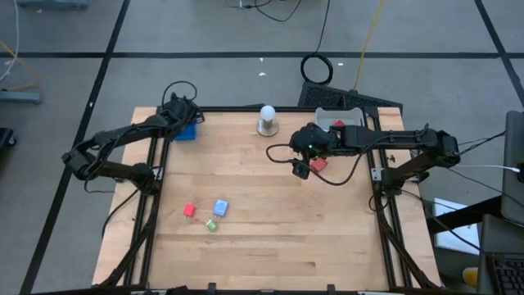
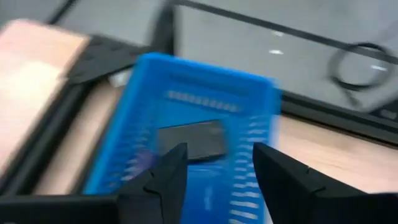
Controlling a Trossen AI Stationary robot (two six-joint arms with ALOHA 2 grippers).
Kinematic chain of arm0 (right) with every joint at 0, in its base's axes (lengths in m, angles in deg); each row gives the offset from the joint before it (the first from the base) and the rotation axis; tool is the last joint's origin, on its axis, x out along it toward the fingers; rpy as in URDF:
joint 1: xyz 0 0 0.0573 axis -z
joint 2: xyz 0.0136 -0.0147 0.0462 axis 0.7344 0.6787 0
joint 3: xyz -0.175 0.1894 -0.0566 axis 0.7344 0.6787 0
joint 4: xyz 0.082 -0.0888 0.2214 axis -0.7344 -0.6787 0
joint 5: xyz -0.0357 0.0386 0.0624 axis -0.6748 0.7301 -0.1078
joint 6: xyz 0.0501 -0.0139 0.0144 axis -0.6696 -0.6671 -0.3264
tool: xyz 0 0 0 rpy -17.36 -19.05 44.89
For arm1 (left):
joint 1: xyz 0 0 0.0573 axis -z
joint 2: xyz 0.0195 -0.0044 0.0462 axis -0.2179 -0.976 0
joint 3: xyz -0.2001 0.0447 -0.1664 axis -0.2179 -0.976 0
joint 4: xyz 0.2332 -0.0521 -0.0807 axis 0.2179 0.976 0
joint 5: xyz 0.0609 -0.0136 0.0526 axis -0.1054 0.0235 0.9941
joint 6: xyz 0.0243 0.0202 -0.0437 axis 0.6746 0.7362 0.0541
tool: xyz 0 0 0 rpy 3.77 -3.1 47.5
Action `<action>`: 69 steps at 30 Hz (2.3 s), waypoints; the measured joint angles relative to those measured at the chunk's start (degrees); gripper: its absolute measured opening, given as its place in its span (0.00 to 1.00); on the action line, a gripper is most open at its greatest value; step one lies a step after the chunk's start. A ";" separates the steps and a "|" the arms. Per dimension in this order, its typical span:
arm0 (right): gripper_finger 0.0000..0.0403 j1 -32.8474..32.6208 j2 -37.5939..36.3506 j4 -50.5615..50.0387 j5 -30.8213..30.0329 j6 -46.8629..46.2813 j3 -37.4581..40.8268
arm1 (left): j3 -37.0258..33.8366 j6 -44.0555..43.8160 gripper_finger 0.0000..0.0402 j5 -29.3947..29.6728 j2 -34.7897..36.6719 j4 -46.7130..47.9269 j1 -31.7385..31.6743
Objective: Pick & Place Office items
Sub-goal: Put the pink charger adapter into the gray bin
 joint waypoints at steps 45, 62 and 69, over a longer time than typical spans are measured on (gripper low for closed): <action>0.73 -0.92 0.00 22.76 7.65 -44.87 24.81 | 34.29 11.07 0.39 -37.18 21.23 64.59 21.47; 0.73 -0.90 0.00 25.11 6.59 -38.53 24.81 | 34.29 -23.05 0.39 -35.66 14.51 65.66 45.87; 0.73 -1.17 0.00 25.31 10.81 -36.04 24.81 | 34.27 -37.14 0.39 -30.07 11.30 66.31 56.75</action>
